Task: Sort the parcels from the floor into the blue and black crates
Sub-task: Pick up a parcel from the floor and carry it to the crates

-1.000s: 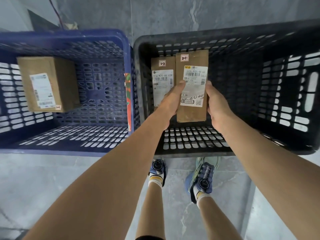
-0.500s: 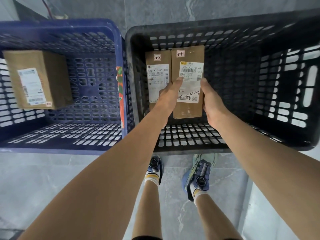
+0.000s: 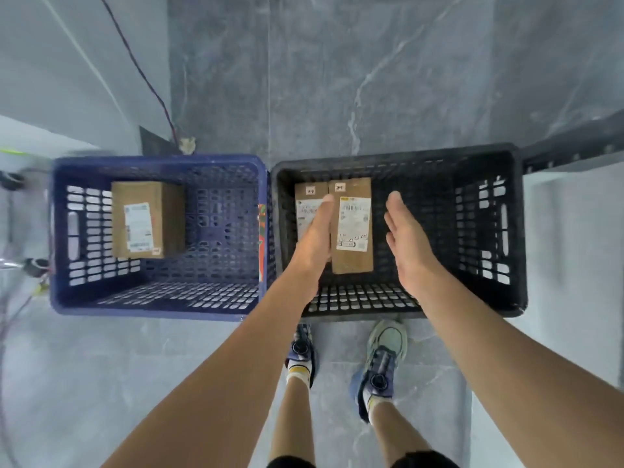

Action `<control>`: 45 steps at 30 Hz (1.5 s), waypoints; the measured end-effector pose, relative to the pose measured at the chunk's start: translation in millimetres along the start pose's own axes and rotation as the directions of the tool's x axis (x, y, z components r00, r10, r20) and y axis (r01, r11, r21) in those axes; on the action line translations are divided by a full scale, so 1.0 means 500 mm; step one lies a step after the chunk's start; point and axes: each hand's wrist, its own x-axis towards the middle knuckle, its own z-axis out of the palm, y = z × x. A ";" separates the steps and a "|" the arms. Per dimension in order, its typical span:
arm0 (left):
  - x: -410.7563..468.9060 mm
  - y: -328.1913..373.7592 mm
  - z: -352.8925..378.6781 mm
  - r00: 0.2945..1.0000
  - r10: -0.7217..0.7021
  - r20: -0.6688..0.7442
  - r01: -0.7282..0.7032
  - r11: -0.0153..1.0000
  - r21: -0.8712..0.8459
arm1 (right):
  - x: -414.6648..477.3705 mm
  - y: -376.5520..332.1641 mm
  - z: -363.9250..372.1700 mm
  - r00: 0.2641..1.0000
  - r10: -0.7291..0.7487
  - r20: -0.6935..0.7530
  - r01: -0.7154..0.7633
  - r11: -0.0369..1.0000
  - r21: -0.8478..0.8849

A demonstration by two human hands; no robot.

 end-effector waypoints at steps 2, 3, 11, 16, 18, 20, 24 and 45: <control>-0.076 0.070 0.009 0.999 0.037 0.023 -0.037 0.999 -0.002 | -0.063 -0.071 -0.008 0.997 -0.081 0.014 0.080 0.997 0.021; -0.113 0.107 0.014 0.998 0.061 0.028 -0.060 0.998 -0.010 | -0.093 -0.107 -0.013 0.992 -0.121 0.027 0.121 0.992 0.027; -0.445 0.385 0.048 0.923 0.374 0.091 -0.374 0.927 -0.016 | -0.409 -0.422 -0.060 0.912 -0.410 0.002 0.409 0.909 0.084; -0.638 0.500 0.061 0.860 0.469 0.203 -0.481 0.876 0.015 | -0.610 -0.552 -0.076 0.827 -0.550 -0.117 0.561 0.818 0.123; -0.698 0.532 0.069 0.826 0.500 0.260 -0.522 0.853 0.015 | -0.685 -0.589 -0.078 0.786 -0.595 -0.168 0.615 0.782 0.107; -0.751 0.560 0.073 0.786 0.526 0.324 -0.562 0.827 0.019 | -0.751 -0.614 -0.079 0.740 -0.632 -0.231 0.664 0.741 0.101; -0.860 0.607 0.080 0.684 0.562 0.465 -0.641 0.767 0.016 | -0.893 -0.637 -0.079 0.640 -0.655 -0.401 0.746 0.656 0.119; -1.379 0.259 0.301 0.115 0.090 0.989 -0.778 0.628 0.033 | -1.577 -0.215 -0.160 0.068 -0.278 -0.958 0.856 0.510 -0.088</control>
